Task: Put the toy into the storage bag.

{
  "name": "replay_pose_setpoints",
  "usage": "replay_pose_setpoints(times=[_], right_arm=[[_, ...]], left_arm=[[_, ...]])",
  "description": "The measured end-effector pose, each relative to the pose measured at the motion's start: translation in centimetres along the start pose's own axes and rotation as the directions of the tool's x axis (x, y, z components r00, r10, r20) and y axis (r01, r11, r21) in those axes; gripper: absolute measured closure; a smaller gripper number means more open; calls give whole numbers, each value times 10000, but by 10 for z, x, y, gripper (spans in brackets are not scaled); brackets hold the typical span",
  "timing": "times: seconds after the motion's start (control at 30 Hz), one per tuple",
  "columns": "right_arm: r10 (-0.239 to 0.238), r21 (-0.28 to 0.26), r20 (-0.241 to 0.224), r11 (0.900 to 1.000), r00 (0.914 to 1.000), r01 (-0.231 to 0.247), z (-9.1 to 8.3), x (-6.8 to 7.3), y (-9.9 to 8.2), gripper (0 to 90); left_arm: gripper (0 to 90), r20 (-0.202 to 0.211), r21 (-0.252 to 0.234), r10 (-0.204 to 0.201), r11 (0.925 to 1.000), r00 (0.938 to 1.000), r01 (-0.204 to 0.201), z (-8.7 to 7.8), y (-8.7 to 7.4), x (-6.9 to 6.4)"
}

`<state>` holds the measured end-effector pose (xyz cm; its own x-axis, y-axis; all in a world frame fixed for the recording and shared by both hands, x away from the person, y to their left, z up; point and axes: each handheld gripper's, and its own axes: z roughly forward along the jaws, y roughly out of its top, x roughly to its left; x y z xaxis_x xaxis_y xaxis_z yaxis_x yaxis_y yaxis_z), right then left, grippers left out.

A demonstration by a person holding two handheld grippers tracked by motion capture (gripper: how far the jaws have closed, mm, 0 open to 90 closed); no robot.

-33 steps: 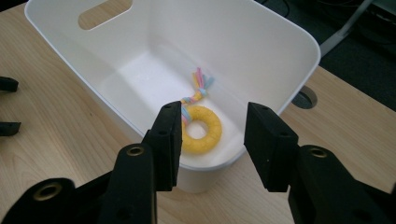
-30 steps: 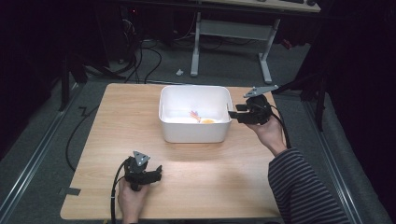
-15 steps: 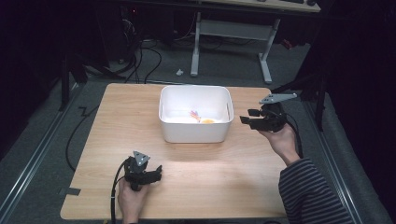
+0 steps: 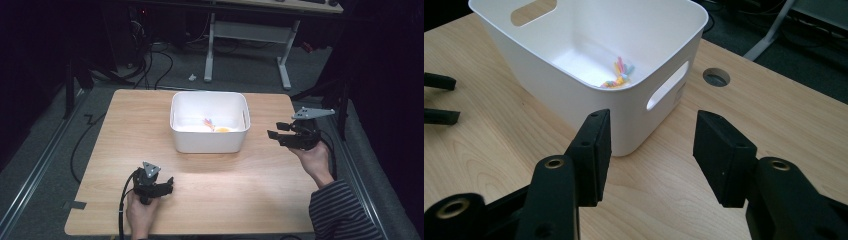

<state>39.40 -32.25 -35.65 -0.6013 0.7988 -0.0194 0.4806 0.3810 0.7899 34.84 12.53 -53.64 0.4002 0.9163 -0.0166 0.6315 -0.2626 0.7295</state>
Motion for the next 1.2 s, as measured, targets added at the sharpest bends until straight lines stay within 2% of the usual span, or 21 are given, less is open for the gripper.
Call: replay_pose_setpoints(times=[0.5,0.6,0.67,0.7,0.8,1.0,1.2], right_arm=[[100,-507,45,9987,9999,-97,-32,5,-27,498],[-10,-413,291,9991,9996,22,-35,9,-37,497],[12,-553,409,9985,9992,11,-37,13,-44,499],[-40,-693,421,9976,9991,69,-37,14,-48,500],[137,-648,350,9978,9993,-114,-32,17,-64,502],[820,-524,223,9954,9964,-807,-19,15,-91,506],[1001,-590,187,9934,9948,-988,-14,15,-102,507]], left_arm=[[157,0,0,2,10000,10000,-2,0,0,0],[158,1,-1,-1,10000,10000,1,0,0,0],[157,-1,-1,-2,10000,10000,2,0,0,0],[157,-2,-1,-1,10000,10000,1,0,0,0],[157,-4,-4,-6,10000,10000,6,0,0,0],[158,-3,1,-1,10000,10000,1,0,0,0],[158,-7,1,-4,10000,10000,4,0,0,0]])
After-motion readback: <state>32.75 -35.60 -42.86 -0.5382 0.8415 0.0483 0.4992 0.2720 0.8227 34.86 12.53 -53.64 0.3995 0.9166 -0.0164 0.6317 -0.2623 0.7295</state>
